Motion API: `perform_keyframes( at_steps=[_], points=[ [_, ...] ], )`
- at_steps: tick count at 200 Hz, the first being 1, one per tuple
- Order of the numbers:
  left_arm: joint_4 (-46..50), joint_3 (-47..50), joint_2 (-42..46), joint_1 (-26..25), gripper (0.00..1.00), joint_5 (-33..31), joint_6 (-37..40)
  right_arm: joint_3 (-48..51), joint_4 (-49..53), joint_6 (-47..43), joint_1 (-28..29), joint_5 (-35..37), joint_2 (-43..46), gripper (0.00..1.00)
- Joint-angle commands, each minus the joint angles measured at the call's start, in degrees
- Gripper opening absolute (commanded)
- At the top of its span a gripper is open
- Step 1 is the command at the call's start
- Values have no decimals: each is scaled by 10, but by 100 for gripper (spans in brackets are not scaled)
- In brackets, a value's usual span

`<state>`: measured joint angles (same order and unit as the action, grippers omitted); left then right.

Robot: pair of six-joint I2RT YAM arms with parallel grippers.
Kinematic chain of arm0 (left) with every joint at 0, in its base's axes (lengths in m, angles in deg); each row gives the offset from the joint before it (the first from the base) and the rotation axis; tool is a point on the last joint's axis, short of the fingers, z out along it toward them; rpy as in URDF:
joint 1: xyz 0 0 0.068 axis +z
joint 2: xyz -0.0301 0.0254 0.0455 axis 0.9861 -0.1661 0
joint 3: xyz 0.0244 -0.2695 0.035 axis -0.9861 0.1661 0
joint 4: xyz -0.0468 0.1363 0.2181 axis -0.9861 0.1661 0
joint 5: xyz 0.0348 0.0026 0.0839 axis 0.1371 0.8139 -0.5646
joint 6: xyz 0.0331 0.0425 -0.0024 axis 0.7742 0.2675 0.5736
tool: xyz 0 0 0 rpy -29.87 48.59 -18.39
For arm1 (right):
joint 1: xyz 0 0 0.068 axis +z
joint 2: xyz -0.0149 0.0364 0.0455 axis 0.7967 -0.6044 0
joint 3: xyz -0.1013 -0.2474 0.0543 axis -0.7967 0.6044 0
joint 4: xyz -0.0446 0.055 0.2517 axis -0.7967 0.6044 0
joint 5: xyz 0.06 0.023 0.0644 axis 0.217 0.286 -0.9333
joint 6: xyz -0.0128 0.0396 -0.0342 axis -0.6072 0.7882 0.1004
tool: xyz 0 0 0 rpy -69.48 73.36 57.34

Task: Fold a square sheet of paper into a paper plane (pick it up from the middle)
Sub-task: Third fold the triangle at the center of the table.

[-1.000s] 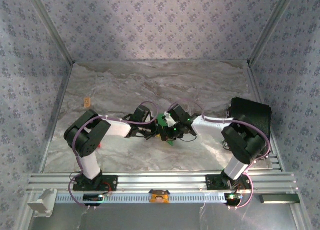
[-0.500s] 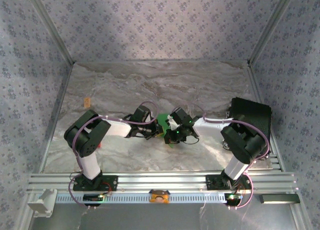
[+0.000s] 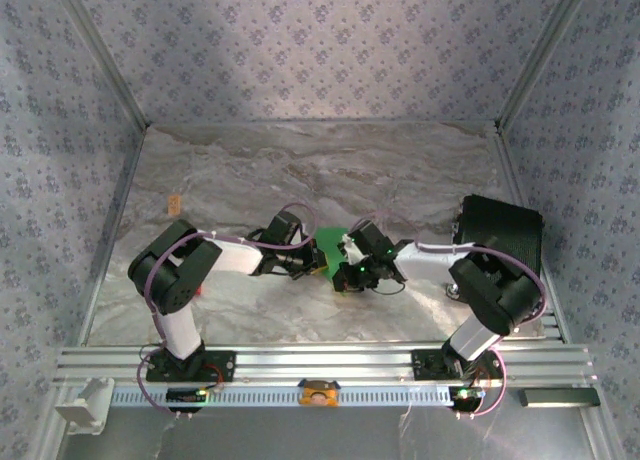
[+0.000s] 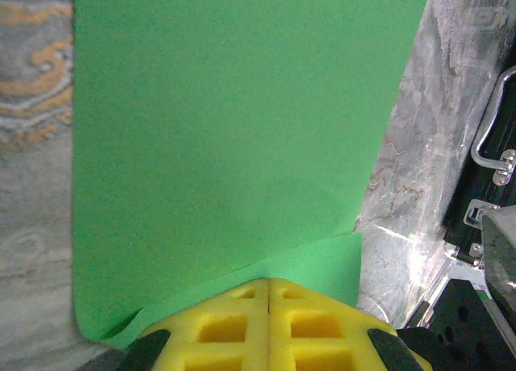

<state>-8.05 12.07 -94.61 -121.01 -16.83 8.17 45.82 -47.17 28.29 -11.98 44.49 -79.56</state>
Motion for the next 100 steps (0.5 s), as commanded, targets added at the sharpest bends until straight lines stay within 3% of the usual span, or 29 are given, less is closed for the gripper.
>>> perform_keyframes(
  at_steps=[1, 64, 100],
  points=[
    [31, -9, -12, 1, 0, -7, 12, 27, 9, 22, -4, -13, 21, 6],
    [30, -10, -14, 1, 0, -6, 13, 79, -8, 54, -11, -31, 62, 7],
    [29, -9, -12, 1, 0, -5, 13, 46, 14, 59, -16, -52, 117, 7]
  ],
)
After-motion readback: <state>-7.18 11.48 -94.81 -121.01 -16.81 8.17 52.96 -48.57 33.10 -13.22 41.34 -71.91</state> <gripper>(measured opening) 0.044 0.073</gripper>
